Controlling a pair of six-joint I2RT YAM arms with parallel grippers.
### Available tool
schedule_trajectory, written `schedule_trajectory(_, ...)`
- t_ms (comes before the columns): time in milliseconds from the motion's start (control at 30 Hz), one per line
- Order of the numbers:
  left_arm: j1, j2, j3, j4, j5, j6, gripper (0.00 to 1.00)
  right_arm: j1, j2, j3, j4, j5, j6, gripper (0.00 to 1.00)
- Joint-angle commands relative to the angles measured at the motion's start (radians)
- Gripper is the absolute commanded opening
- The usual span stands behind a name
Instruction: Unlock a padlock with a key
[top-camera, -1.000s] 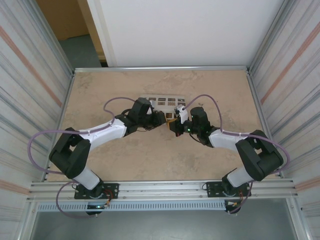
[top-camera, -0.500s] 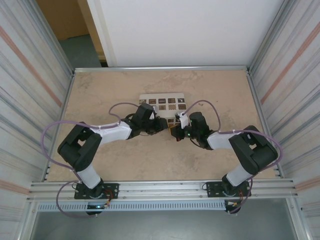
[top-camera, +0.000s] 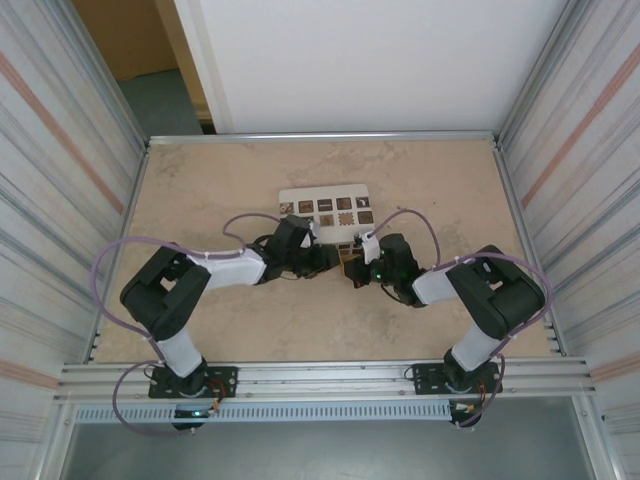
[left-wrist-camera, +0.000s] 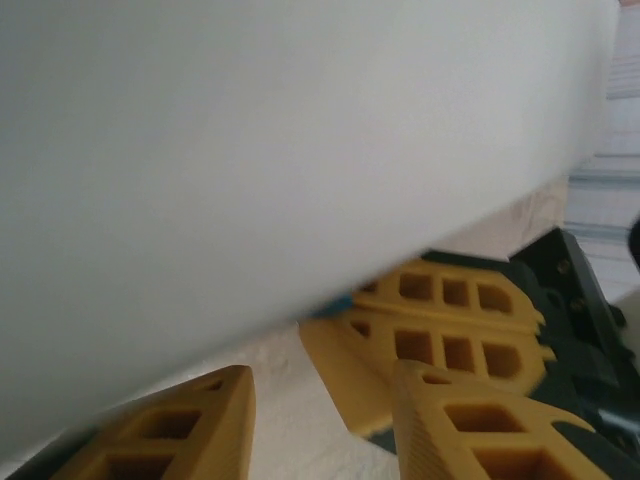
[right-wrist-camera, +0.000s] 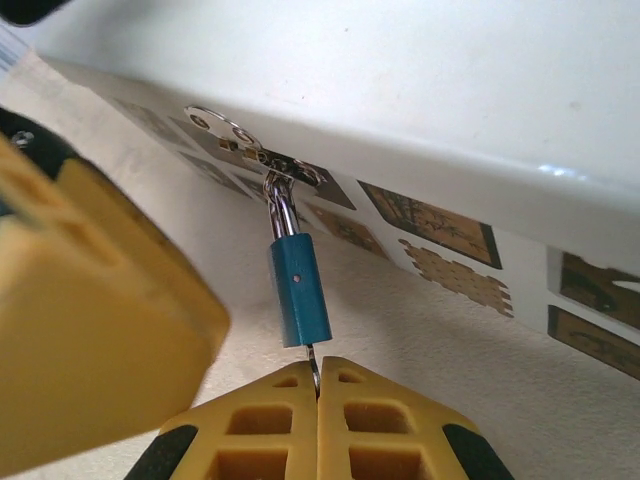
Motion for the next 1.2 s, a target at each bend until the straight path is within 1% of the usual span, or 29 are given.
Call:
schedule_trajectory(0,-0.001,-0.086,-0.019,-0.024,0.021,0.018,0.43,-0.006,0.021,-0.011,0.031,0.034,0.035,0.0)
schedule_trajectory(100,0.009,-0.153,-0.038,-0.067,-0.003,0.034,0.47,-0.004,0.017,-0.009,0.014,0.025,0.048,0.0)
schedule_trajectory(200,0.024,-0.229,-0.085,-0.071,-0.029,0.031,0.5,-0.001,-0.003,-0.001,-0.033,0.011,0.057,0.0)
schedule_trajectory(333,0.046,-0.329,-0.183,-0.005,-0.065,0.002,0.52,0.0,-0.037,0.025,-0.137,-0.01,0.071,0.0)
schedule_trajectory(500,0.049,-0.429,-0.303,0.099,-0.118,-0.04,0.55,-0.001,-0.071,0.068,-0.249,-0.067,0.136,0.0)
schedule_trajectory(600,0.05,-0.458,-0.371,0.195,-0.136,-0.088,0.55,-0.002,-0.087,0.098,-0.32,-0.091,0.181,0.0)
schedule_trajectory(767,0.043,-0.485,-0.476,0.377,-0.182,-0.171,0.55,-0.005,-0.082,0.132,-0.361,-0.158,0.307,0.0)
schedule_trajectory(900,0.028,-0.504,-0.511,0.43,-0.213,-0.2,0.58,0.003,-0.072,0.133,-0.348,-0.179,0.402,0.0)
schedule_trajectory(1167,0.006,-0.487,-0.571,0.541,-0.229,-0.294,0.61,0.036,-0.093,0.132,-0.364,-0.144,0.567,0.0)
